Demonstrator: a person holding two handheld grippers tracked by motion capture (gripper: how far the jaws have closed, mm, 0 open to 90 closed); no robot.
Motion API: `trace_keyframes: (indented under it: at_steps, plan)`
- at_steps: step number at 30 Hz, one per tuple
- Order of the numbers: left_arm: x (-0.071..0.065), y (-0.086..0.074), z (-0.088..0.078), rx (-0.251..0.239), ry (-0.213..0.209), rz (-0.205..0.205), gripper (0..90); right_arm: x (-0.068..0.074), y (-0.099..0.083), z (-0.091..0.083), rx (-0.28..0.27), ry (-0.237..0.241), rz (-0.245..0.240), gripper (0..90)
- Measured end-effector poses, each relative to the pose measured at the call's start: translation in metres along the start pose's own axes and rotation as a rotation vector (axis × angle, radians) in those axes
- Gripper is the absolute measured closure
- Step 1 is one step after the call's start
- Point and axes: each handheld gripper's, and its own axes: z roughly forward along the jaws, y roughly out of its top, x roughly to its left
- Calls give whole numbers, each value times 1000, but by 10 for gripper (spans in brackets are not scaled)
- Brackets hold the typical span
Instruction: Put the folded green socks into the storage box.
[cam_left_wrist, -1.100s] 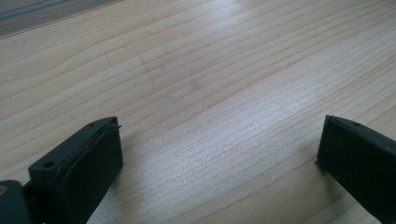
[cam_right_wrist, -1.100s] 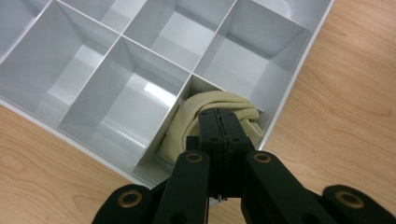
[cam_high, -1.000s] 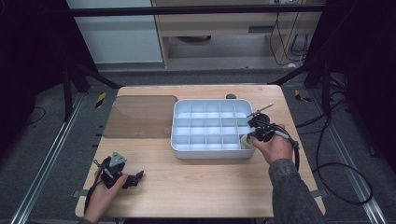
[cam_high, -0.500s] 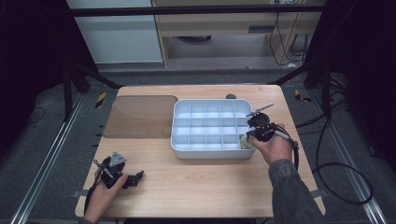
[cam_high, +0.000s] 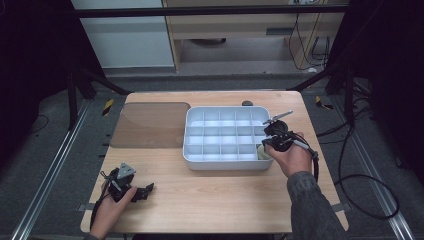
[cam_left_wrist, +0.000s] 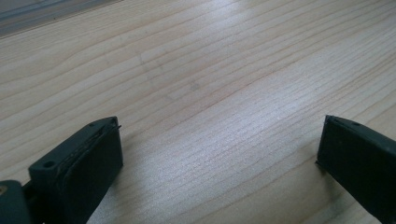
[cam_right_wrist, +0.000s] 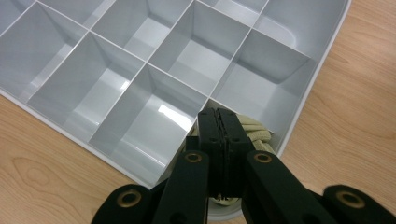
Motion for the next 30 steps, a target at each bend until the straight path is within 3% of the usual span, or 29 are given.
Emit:
trace_keyframes:
  at_steps: [5,19,30]
  plan:
    - [0,0,0,0,0,0,0,-1,0,-3,-21,4,6,837]
    - [0,0,0,1,0,1,0,-2,-8,-15,-103,8,69,563]
    - [0,0,0,0,0,0,0,1,-20,-19,-143,9,76,359]
